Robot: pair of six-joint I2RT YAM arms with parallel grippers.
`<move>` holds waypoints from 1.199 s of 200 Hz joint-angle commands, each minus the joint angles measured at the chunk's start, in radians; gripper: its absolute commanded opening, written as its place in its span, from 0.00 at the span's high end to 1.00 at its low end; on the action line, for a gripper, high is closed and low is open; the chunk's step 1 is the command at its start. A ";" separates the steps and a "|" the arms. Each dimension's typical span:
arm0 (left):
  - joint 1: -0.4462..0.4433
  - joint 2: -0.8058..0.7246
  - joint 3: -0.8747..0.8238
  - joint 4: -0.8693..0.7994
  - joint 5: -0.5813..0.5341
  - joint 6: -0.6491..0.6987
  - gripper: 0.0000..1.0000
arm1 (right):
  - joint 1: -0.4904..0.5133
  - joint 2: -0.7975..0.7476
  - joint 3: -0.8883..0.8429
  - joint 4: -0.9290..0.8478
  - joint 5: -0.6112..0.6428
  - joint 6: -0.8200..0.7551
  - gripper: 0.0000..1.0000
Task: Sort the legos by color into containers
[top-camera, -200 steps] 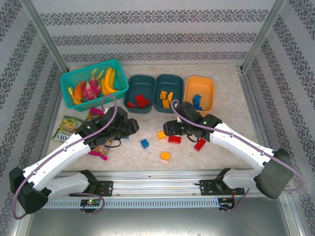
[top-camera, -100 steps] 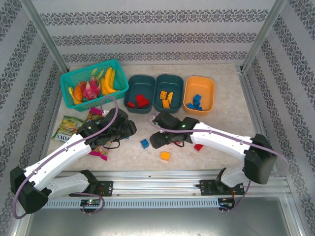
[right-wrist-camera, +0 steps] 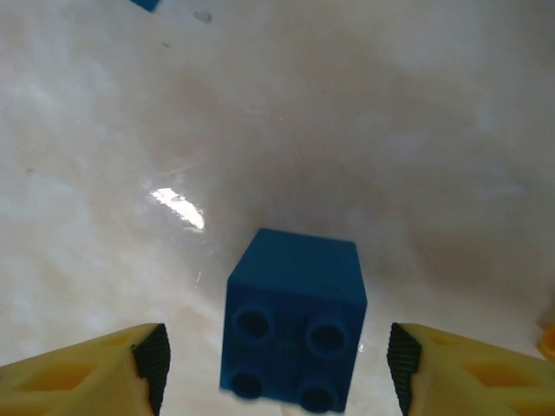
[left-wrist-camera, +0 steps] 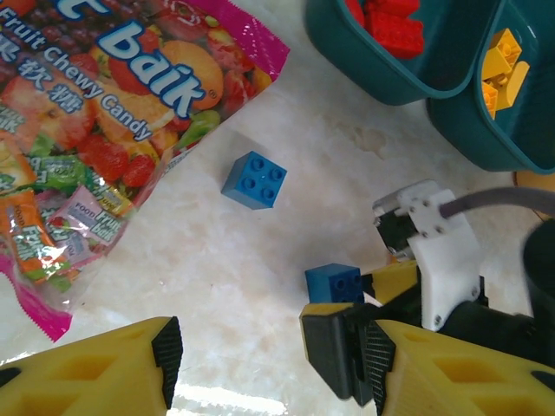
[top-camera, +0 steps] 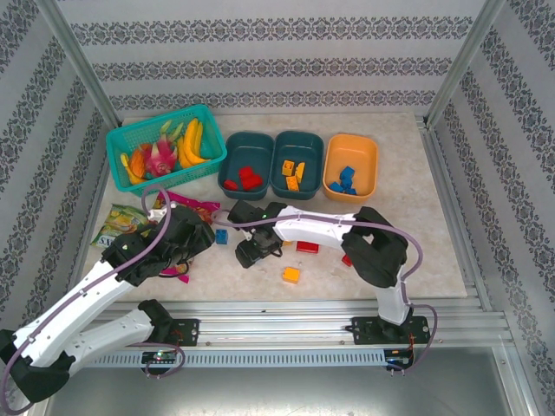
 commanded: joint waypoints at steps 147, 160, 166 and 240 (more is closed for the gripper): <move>-0.016 0.305 0.162 0.421 0.265 0.220 0.37 | -0.461 -0.391 -0.042 -0.181 0.217 0.008 0.72; -0.017 0.370 0.205 0.463 0.295 0.234 0.37 | -0.556 -0.383 -0.033 -0.195 0.236 0.009 0.72; -0.018 0.401 0.225 0.483 0.313 0.243 0.37 | -0.593 -0.371 -0.025 -0.195 0.243 0.011 0.72; -0.051 0.684 0.440 0.576 0.438 0.307 0.36 | -0.801 -0.018 0.196 -0.234 0.304 0.059 0.70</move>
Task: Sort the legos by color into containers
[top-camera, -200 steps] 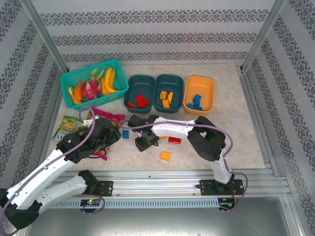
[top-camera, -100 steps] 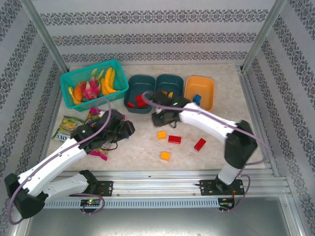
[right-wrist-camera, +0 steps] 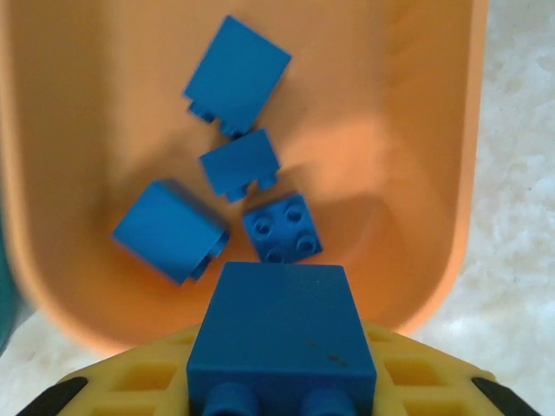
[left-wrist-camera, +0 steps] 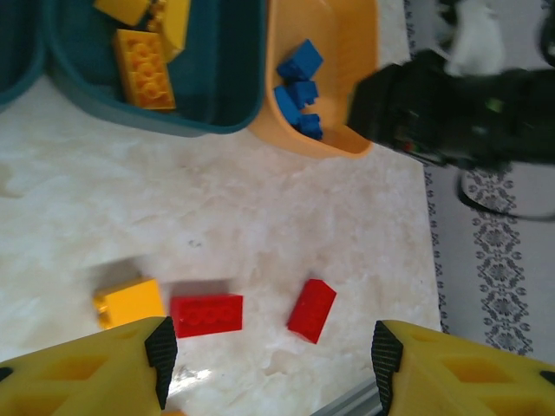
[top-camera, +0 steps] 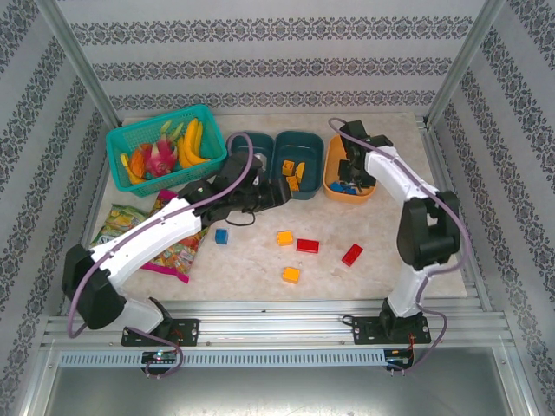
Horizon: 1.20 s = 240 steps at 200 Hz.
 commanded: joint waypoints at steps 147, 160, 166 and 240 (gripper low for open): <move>-0.106 0.301 0.209 -0.117 0.131 0.339 0.31 | -0.028 -0.023 0.139 -0.064 -0.035 0.078 0.28; -0.126 0.339 0.244 -0.170 0.120 0.414 0.30 | -0.018 -0.113 0.089 -0.035 -0.063 0.089 0.27; -0.136 0.358 0.266 -0.197 0.111 0.451 0.30 | -0.012 -0.155 0.060 -0.025 -0.073 0.096 0.26; -0.237 0.531 0.359 -0.321 -0.018 0.913 0.27 | 0.016 -0.808 -0.447 -0.044 -0.189 0.193 0.24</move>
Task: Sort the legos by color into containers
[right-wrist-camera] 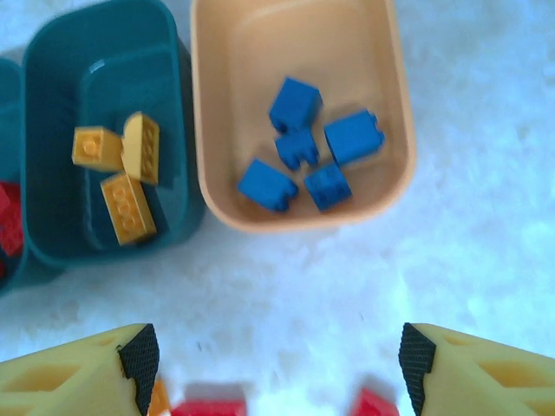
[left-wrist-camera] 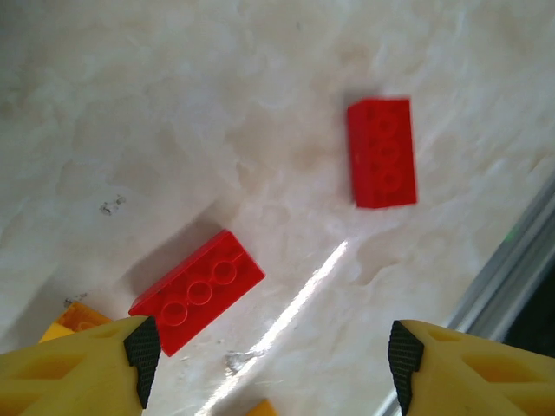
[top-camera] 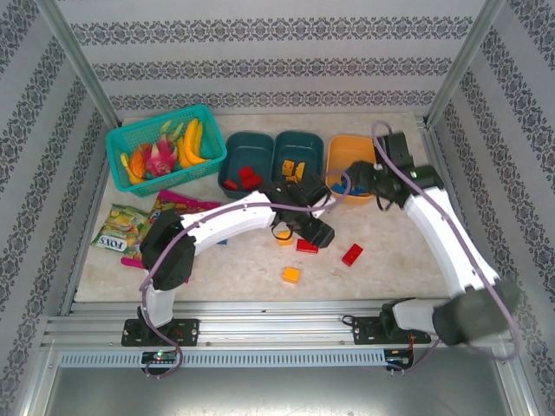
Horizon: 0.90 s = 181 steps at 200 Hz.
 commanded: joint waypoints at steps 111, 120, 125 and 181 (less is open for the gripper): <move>-0.059 0.237 0.036 -0.021 -0.199 0.450 0.24 | 0.011 -0.474 -0.315 -0.269 -0.258 0.127 0.21; -0.059 0.250 0.038 -0.019 -0.209 0.451 0.25 | 0.009 -0.467 -0.305 -0.274 -0.260 0.117 0.21; -0.057 0.258 0.040 -0.019 -0.209 0.450 0.26 | 0.009 -0.463 -0.301 -0.276 -0.262 0.113 0.21; -0.056 0.300 0.074 -0.036 -0.181 0.409 0.65 | 0.002 -0.464 -0.293 -0.280 -0.268 0.102 0.21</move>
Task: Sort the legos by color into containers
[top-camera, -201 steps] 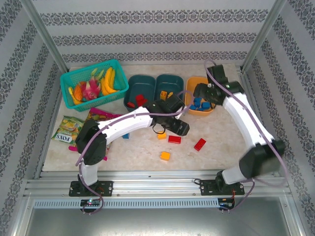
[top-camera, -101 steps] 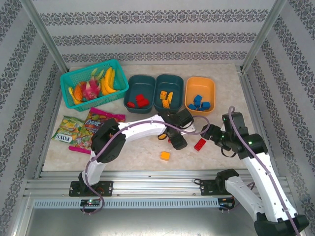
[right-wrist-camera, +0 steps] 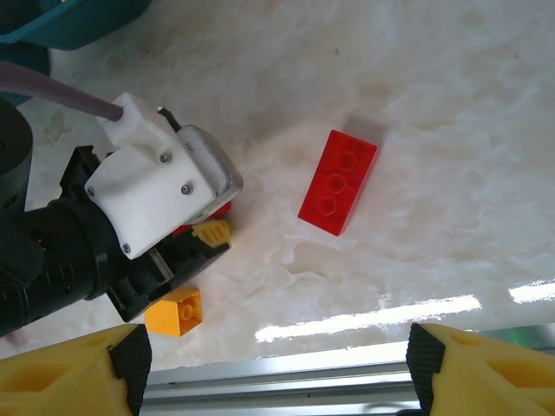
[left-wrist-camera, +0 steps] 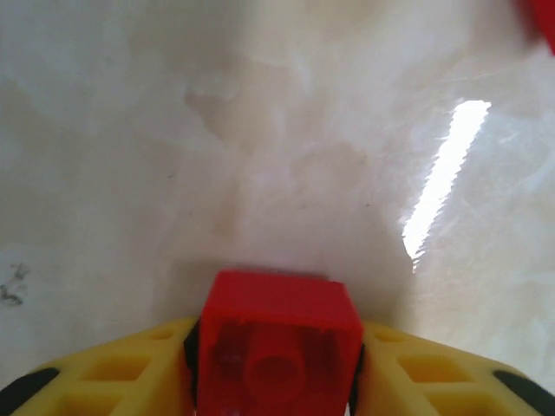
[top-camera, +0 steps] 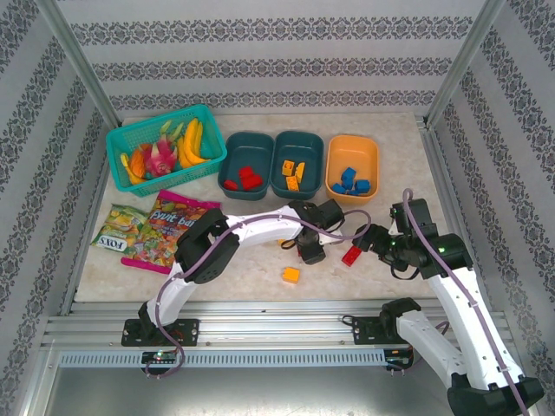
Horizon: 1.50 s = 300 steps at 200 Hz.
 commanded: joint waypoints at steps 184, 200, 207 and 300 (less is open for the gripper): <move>0.441 -0.129 0.189 0.022 -0.043 -0.398 0.75 | 0.004 0.345 0.211 0.680 -0.488 0.208 0.19; 0.493 -0.059 0.262 0.019 -0.041 -0.443 0.75 | 0.023 0.427 0.282 0.690 -0.476 0.190 0.19; 0.514 -0.032 0.283 0.029 -0.044 -0.470 0.75 | 0.031 0.456 0.300 0.712 -0.471 0.199 0.19; 0.628 0.269 0.568 0.012 0.000 -0.557 0.60 | 0.125 0.632 0.380 0.767 -0.416 0.227 0.20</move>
